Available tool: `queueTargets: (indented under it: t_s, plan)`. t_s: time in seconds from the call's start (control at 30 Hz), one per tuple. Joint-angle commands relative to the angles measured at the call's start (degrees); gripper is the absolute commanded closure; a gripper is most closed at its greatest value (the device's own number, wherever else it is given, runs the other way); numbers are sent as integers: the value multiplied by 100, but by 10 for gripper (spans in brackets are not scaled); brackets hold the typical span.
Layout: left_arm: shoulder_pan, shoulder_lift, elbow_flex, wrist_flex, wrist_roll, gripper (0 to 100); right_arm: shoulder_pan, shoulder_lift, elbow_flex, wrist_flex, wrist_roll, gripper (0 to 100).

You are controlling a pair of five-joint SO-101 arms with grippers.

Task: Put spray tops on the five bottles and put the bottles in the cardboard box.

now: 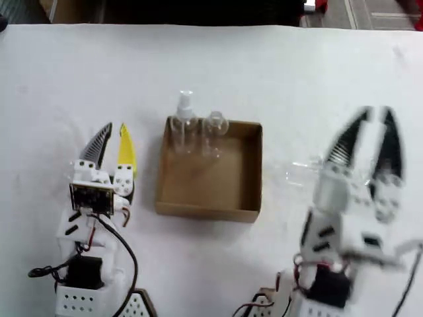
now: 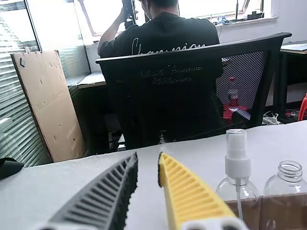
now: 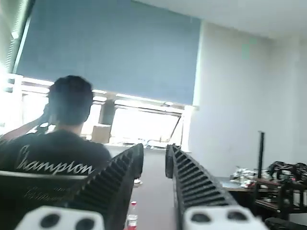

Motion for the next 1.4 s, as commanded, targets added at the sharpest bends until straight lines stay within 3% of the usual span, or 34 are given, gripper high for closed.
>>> queueTargets:
  t_s: [0.0, 0.3, 0.5, 0.7, 0.87, 1.03, 1.37]
  plan:
    - [48, -66, -35, -132, 18, 924, 505, -48, -475, 497, 167, 942]
    - [84, -48, 18, -35, 18, 924, 971, 1534, -1213, 743, 2066, 943]
    - [84, -48, 18, -35, 9, 924, 980, 4259, -3578, 2440, 2901, 943]
    - [84, -48, 18, -44, 9, 924, 936, 6941, -5978, 4444, 2963, 930]
    - [189, -48, 18, -18, 9, 924, 778, 9112, -7736, 5578, 2971, 806]
    - [444, -48, 149, -53, -316, 924, 690, 11327, -9749, 6905, 2980, 855]
    - [664, -48, 193, -53, -545, 924, 690, 14316, -12457, 7486, 2980, 892]
